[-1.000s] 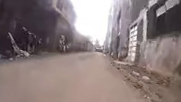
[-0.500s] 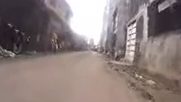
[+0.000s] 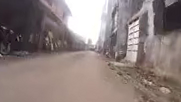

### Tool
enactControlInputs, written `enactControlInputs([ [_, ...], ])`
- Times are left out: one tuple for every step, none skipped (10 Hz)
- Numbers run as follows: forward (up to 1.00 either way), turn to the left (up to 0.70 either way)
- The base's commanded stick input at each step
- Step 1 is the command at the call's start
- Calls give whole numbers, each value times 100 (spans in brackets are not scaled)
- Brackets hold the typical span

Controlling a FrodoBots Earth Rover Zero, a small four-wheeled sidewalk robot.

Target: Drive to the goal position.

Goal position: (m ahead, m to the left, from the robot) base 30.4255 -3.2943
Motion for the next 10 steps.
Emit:
enactControlInputs([
  [100,0],
  [100,0],
  [100,0],
  [100,0],
  [100,0],
  [100,0],
  [100,0],
  [100,0],
  [100,0],
  [100,0],
])
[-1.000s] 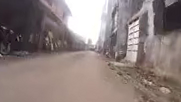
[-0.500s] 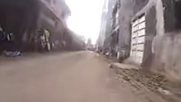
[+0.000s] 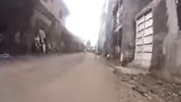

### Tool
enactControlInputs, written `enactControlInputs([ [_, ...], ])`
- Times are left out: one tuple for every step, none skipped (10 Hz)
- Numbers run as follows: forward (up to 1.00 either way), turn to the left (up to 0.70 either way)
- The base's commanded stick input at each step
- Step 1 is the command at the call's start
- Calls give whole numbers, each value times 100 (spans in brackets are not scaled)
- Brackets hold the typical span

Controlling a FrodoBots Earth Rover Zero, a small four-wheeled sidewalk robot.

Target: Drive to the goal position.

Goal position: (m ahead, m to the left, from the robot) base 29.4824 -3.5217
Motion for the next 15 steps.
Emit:
enactControlInputs([
  [100,0],
  [100,0],
  [100,0],
  [100,0],
  [100,0],
  [100,0],
  [100,-1],
  [100,-16],
  [100,0],
  [100,0],
  [100,0],
  [100,0],
  [100,0],
  [100,0],
  [100,0],
])
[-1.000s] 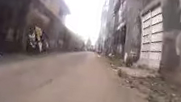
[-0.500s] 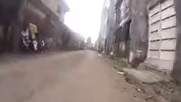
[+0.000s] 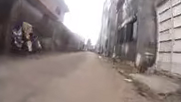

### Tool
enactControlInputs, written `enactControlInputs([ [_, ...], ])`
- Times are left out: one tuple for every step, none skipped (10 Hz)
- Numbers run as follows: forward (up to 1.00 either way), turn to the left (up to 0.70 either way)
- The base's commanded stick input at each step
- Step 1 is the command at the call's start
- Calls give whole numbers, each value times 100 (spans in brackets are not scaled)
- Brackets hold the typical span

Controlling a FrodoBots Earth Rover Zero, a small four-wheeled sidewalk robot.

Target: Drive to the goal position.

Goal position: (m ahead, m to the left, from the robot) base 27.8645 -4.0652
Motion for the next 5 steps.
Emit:
enactControlInputs([
  [100,0],
  [100,0],
  [100,0],
  [100,0],
  [100,0],
])
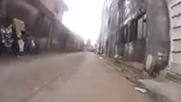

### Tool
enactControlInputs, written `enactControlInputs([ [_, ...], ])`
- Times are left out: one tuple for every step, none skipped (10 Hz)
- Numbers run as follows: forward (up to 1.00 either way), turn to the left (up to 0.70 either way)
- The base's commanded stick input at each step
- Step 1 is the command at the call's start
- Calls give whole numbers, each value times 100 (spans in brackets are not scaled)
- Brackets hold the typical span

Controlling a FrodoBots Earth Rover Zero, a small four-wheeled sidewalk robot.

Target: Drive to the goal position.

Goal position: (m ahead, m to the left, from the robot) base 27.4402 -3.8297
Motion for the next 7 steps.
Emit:
enactControlInputs([
  [100,0],
  [100,0],
  [100,0],
  [100,-19],
  [100,-2],
  [100,0],
  [100,0],
])
